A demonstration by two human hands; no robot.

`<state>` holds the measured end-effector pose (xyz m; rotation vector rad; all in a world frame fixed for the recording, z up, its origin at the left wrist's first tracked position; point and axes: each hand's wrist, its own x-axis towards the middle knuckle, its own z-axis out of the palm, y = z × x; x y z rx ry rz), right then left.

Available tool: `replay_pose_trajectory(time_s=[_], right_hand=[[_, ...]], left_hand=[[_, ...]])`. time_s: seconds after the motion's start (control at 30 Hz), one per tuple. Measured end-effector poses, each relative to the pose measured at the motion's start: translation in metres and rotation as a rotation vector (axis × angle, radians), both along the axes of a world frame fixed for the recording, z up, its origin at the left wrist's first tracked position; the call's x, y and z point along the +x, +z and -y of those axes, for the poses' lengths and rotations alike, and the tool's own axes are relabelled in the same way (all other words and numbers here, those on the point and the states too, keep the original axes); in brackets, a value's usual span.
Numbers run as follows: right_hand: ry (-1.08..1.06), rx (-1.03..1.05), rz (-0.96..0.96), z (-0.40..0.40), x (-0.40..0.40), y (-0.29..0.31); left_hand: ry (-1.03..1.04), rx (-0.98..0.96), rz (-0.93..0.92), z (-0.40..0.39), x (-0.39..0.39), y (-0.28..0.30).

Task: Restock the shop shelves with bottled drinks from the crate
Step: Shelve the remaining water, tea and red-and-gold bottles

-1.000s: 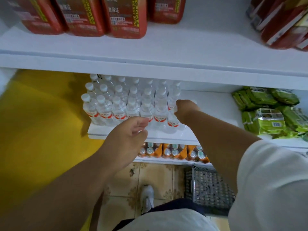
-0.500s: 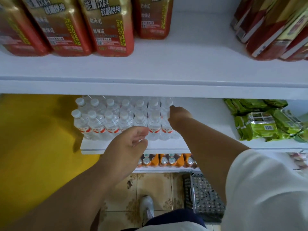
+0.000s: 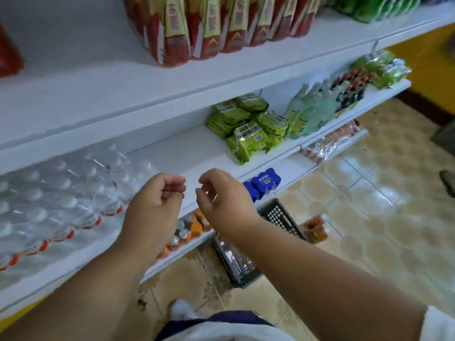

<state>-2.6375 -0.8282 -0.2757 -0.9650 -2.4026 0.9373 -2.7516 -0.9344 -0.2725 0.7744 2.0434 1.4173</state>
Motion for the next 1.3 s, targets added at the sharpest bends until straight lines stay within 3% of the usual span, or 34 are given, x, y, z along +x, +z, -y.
replay_pose_trajectory(time_s=[0.37, 0.6, 0.77, 0.97, 1.13, 1.3], right_hand=[[-0.349, -0.122, -0.066, -0.036, 0.221, 0.019], [-0.603, -0.211, -0.054, -0.054, 0.294, 0.032], [-0.792, -0.128, -0.137, -0.061, 0.305, 0.047], [-0.951, -0.141, -0.184, -0.069, 0.283, 0.027], [-0.928, -0.26, -0.218, -0.081, 0.244, -0.041], [-0.811, -0.381, -0.138, -0.104, 0.221, -0.144]], left_hand=[[-0.435, 0.014, 0.074, -0.094, 0.188, -0.017], [-0.815, 0.005, -0.096, -0.177, 0.232, -0.069], [-0.904, 0.031, -0.086, -0.209, 0.255, -0.042], [-1.014, 0.066, 0.076, -0.21, 0.254, -0.007], [-0.973, -0.053, 0.096, -0.216, 0.21, -0.066], [-0.84, -0.192, 0.057, -0.227, 0.173, -0.164]])
